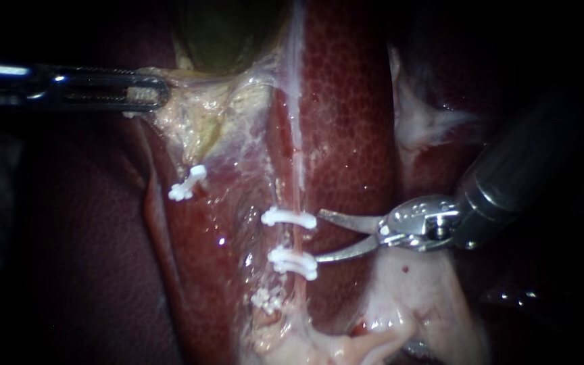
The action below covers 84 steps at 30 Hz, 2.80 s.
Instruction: Go to the cutting position right tube
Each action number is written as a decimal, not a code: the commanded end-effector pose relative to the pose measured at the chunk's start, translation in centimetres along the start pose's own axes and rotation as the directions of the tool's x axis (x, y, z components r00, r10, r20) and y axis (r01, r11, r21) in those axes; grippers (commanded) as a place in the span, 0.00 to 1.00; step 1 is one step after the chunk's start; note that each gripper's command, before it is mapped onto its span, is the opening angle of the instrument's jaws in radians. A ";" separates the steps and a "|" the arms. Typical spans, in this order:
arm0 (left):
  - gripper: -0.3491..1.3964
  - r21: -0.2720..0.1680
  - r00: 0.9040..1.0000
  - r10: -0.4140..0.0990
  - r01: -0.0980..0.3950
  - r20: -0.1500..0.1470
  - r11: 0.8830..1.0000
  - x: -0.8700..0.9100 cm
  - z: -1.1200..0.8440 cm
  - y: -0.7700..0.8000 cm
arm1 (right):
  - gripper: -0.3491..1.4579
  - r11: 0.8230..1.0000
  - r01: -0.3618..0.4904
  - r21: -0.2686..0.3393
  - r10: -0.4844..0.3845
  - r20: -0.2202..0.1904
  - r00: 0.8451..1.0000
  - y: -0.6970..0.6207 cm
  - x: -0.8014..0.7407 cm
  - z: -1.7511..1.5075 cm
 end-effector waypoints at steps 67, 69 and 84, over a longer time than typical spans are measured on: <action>0.00 -0.004 1.000 0.000 0.000 0.002 1.000 0.02 0.04 -0.02 | 0.87 0.861 -0.066 0.504 0.049 0.047 0.998 0.66 -0.08 0.92; 0.00 -0.004 1.000 0.000 0.000 0.002 1.000 0.02 0.04 -0.02 | 0.87 0.858 -0.069 0.509 0.056 0.039 0.998 0.64 -0.06 0.93; 0.00 -0.004 1.000 0.001 -0.001 0.002 1.000 0.03 0.04 -0.02 | 0.86 0.833 -0.078 0.548 0.093 0.001 0.996 0.45 0.04 0.93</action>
